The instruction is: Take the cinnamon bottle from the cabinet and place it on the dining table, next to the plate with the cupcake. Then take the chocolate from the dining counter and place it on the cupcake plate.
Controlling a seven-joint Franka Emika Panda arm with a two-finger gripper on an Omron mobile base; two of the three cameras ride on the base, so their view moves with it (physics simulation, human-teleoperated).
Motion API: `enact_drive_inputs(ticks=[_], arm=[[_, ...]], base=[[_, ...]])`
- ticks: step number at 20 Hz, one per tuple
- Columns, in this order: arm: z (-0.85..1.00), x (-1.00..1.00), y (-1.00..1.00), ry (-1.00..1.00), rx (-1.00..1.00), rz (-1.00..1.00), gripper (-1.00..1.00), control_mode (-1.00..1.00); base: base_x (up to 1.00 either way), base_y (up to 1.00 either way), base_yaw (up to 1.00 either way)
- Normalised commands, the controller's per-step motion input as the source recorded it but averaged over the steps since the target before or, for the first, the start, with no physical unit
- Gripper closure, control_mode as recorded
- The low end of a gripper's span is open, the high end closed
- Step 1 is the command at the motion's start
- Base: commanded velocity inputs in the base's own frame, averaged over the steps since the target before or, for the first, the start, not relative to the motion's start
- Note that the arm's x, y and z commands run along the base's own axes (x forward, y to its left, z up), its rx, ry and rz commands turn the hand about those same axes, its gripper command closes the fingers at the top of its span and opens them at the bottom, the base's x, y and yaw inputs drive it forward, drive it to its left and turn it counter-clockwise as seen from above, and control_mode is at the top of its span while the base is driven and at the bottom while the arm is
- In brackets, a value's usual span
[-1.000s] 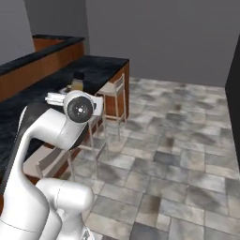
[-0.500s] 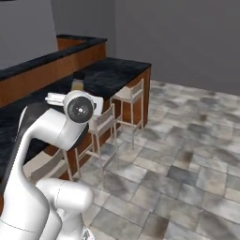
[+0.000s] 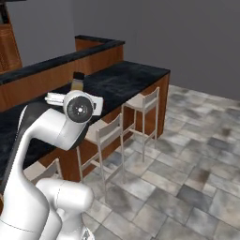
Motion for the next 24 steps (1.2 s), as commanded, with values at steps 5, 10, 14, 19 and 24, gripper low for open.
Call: enact_drive_inputs(ticks=[5,10,14,19,24], arm=[[0.00,0.00,0.00,0.00,0.00,0.00,1.00,1.00],[0.00,0.00,0.00,0.00,0.00,0.00,1.00,1.00],[0.00,0.00,0.00,0.00,0.00,0.00,1.00,1.00],[0.00,0.00,0.00,0.00,0.00,0.00,1.00,1.00],[0.00,0.00,0.00,0.00,0.00,0.00,1.00,1.00]], base=[[0.45,-0.47,0.28],[0.42,-0.46,0.30],[0.35,-0.46,0.34],[0.33,-0.43,0.39],[0.32,-0.47,0.35]])
